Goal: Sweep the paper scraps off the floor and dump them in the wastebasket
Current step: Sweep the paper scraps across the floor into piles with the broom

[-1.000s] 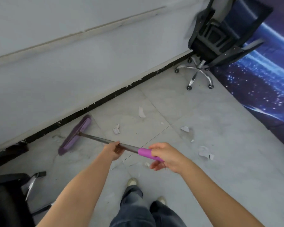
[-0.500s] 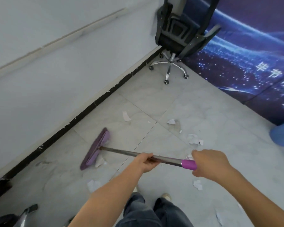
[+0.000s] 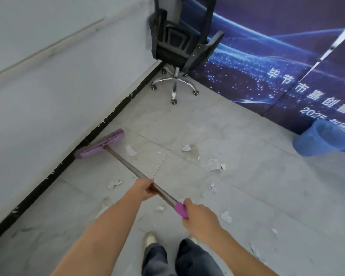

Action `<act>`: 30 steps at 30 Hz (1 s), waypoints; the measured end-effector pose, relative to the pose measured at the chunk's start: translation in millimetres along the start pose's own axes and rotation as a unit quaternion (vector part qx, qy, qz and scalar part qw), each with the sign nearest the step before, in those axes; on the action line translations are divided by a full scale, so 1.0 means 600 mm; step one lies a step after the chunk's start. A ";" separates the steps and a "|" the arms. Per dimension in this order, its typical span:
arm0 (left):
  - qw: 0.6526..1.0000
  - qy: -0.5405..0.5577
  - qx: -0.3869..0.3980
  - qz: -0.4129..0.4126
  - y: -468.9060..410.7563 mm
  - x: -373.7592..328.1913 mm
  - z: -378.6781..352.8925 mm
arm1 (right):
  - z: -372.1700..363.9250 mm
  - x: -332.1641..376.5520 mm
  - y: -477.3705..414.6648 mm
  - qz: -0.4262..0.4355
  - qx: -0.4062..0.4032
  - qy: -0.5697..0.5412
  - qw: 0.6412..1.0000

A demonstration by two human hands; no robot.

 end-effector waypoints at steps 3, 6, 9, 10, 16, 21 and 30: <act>0.997 -0.059 -0.054 -0.002 -0.019 0.003 0.032 | -0.051 0.048 -0.019 0.018 0.019 0.003 1.000; 0.995 -0.075 -0.025 0.054 -0.025 0.062 0.019 | -0.075 0.032 0.000 0.010 0.046 0.028 0.999; 0.994 -0.046 0.029 0.100 -0.011 0.138 -0.030 | -0.081 -0.050 0.046 -0.014 0.073 0.016 0.997; 0.992 -0.039 0.046 0.114 0.001 0.160 -0.051 | -0.077 -0.081 0.064 -0.021 0.075 0.005 0.997; 0.981 0.031 0.066 0.178 0.044 0.270 -0.139 | -0.024 -0.218 0.164 -0.050 0.048 0.022 0.997; 0.973 0.108 0.068 0.194 0.073 0.305 -0.155 | 0.007 -0.266 0.217 -0.053 0.016 0.008 0.998; 0.982 0.162 -0.065 0.074 0.042 0.198 0.095 | -0.072 -0.043 0.067 0.183 0.041 0.104 0.977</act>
Point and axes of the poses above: each hand's wrist, its own y-axis away from the middle knuckle, its own z-axis out of the back of the hand, x = y × z, the point moved 10 cm from there along -y, towards the middle knuckle
